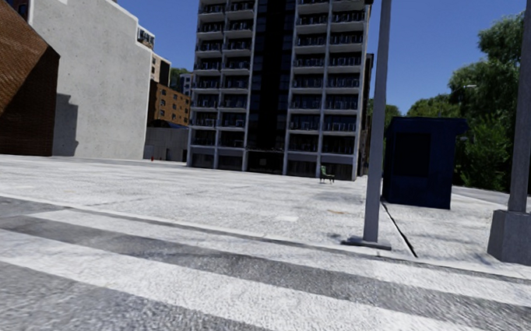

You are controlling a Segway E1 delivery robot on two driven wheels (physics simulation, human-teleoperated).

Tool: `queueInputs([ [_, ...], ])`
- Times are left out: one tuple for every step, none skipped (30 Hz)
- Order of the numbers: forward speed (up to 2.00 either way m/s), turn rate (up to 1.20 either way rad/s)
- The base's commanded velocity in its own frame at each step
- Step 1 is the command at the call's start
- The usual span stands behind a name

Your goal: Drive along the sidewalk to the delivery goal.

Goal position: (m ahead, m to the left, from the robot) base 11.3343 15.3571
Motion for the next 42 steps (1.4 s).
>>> queueInputs([
  [2.00,0.33],
  [2.00,0.33],
  [2.00,0.27],
  [2.00,0.27],
  [2.00,0.17],
  [2.00,0.05],
  [2.00,0.00],
  [2.00,0.00],
  [2.00,0.00],
  [2.00,0.00],
  [2.00,0.00],
  [2.00,0.00],
  [2.00,0.00],
  [2.00,0.00],
  [2.00,0.00],
  [2.00,0.00],
  [2.00,0.00],
  [2.00,0.00],
  [2.00,0.00],
  [2.00,0.00],
  [2.00,0.00],
  [2.00,0.00],
  [1.98,0.00],
  [1.95,0.00],
  [1.88,0.00],
  [1.64,0.00],
  [1.64,0.00],
  [1.44,0.00],
  [1.36,0.00],
  [1.33,-0.02],
  [1.33,-0.03],
  [1.32,-0.05],
  [1.32,-0.05],
  [1.32,-0.08],
  [1.32,-0.16],
  [1.32,-0.23],
  [1.32,-0.25],
  [1.32,-0.25],
  [1.32,-0.26],
  [1.32,-0.27],
  [1.32,-0.27],
  [1.32,-0.27],
])
